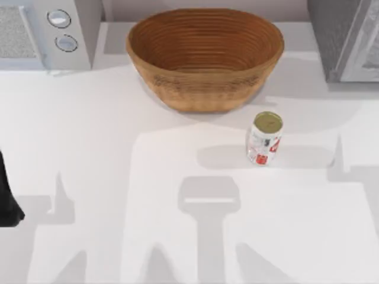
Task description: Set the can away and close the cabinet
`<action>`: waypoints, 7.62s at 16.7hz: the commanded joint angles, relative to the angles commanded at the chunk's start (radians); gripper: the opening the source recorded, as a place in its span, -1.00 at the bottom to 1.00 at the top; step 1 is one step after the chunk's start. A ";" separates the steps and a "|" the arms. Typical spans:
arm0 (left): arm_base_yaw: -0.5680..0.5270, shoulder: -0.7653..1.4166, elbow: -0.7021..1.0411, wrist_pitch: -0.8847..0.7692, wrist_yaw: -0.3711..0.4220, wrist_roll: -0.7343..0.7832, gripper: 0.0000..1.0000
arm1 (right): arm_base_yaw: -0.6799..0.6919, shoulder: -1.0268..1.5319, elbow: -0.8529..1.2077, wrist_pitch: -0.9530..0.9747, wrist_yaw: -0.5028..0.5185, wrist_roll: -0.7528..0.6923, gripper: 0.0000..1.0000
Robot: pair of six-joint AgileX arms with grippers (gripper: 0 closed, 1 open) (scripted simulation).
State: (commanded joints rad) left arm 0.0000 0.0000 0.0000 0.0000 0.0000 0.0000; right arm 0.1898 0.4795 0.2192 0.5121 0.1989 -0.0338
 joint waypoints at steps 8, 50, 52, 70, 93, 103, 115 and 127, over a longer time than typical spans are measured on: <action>0.000 0.000 0.000 0.000 0.000 0.000 1.00 | 0.187 0.564 0.109 0.392 0.195 0.022 1.00; 0.000 0.000 0.000 0.000 0.000 0.000 1.00 | 0.589 2.017 0.505 1.260 0.621 0.040 1.00; 0.000 0.000 0.000 0.000 0.000 0.000 1.00 | 0.578 2.012 0.509 1.249 0.606 0.043 1.00; 0.000 0.000 0.000 0.000 0.000 0.000 1.00 | 0.513 1.998 0.542 1.203 0.543 0.043 0.70; 0.000 0.000 0.000 0.000 0.000 0.000 1.00 | 0.534 1.967 0.546 1.183 0.531 0.036 -1.00; 0.000 0.000 0.000 0.000 0.000 0.000 1.00 | 0.617 1.636 0.542 1.043 0.514 0.006 -1.00; 0.000 0.000 0.000 0.000 0.000 0.000 1.00 | 0.524 1.363 0.498 0.615 0.534 0.048 -1.00; 0.000 0.000 0.000 0.000 0.000 0.000 1.00 | 0.466 1.215 0.443 0.508 0.478 0.050 -1.00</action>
State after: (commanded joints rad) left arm 0.0000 0.0000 0.0000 0.0000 0.0000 0.0000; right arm 0.6555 1.6946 0.6620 1.0202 0.6768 0.0163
